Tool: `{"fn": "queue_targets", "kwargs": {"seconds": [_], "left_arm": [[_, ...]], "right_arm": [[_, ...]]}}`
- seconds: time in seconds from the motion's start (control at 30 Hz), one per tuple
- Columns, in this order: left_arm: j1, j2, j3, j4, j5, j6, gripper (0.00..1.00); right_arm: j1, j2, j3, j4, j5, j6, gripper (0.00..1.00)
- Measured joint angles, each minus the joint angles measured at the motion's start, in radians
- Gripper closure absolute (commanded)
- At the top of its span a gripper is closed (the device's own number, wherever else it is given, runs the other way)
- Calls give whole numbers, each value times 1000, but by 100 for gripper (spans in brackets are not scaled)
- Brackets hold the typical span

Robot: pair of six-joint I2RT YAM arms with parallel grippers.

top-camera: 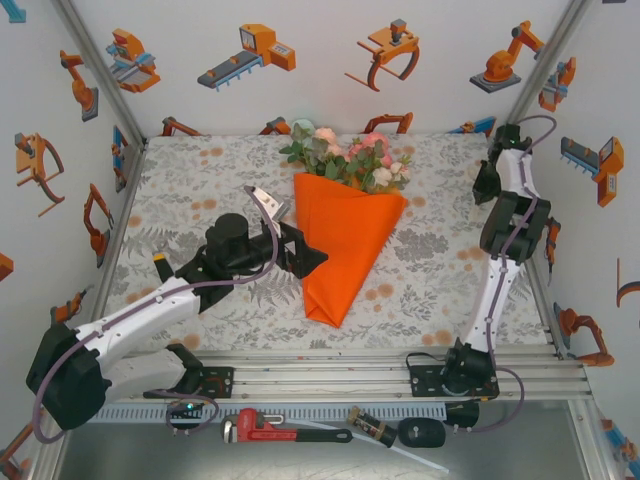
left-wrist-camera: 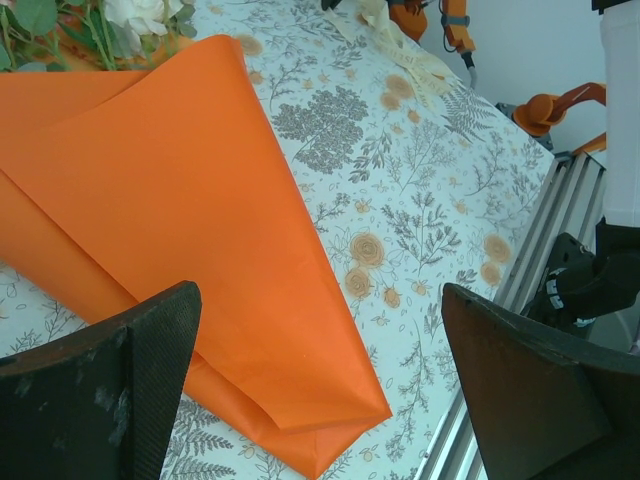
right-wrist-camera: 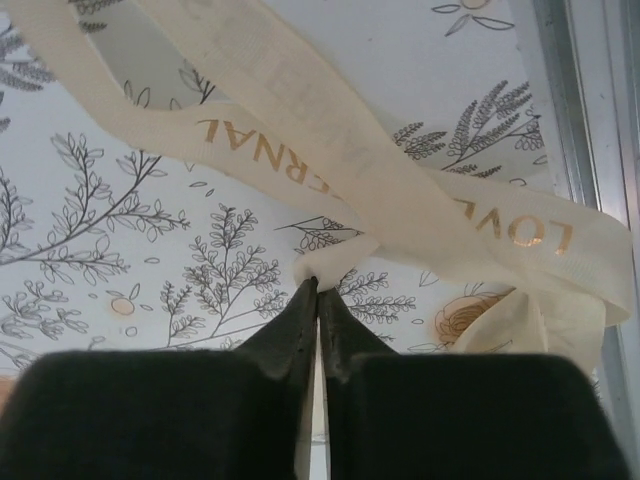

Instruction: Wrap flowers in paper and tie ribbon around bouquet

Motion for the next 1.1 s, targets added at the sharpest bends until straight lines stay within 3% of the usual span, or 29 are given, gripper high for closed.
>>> {"fn": "queue_targets", "kwargs": {"seconds": [0.13, 0.27, 0.4, 0.53, 0.67, 0.8, 1.03, 1.1], "left_arm": [[0, 1, 0, 0, -18, -1, 3], [2, 25, 16, -11, -71, -29, 3], [19, 71, 55, -27, -89, -69, 3], [40, 113, 69, -6, -60, -99, 3], [43, 198, 77, 70, 1, -132, 0], [45, 293, 114, 129, 13, -230, 18], [64, 463, 172, 301, 1, -462, 34], [64, 508, 184, 332, 2, -507, 45]], "right_arm": [[7, -52, -74, 35, -21, 5, 100], [66, -339, -422, 163, -53, 54, 100], [235, -709, -711, 325, -104, 151, 100], [428, -924, -851, 472, -160, 247, 100], [554, -956, -911, 530, -182, 315, 100], [632, -939, -947, 553, -196, 373, 100], [729, -939, -978, 642, -230, 466, 100], [748, -939, -987, 668, -237, 487, 100]]}}
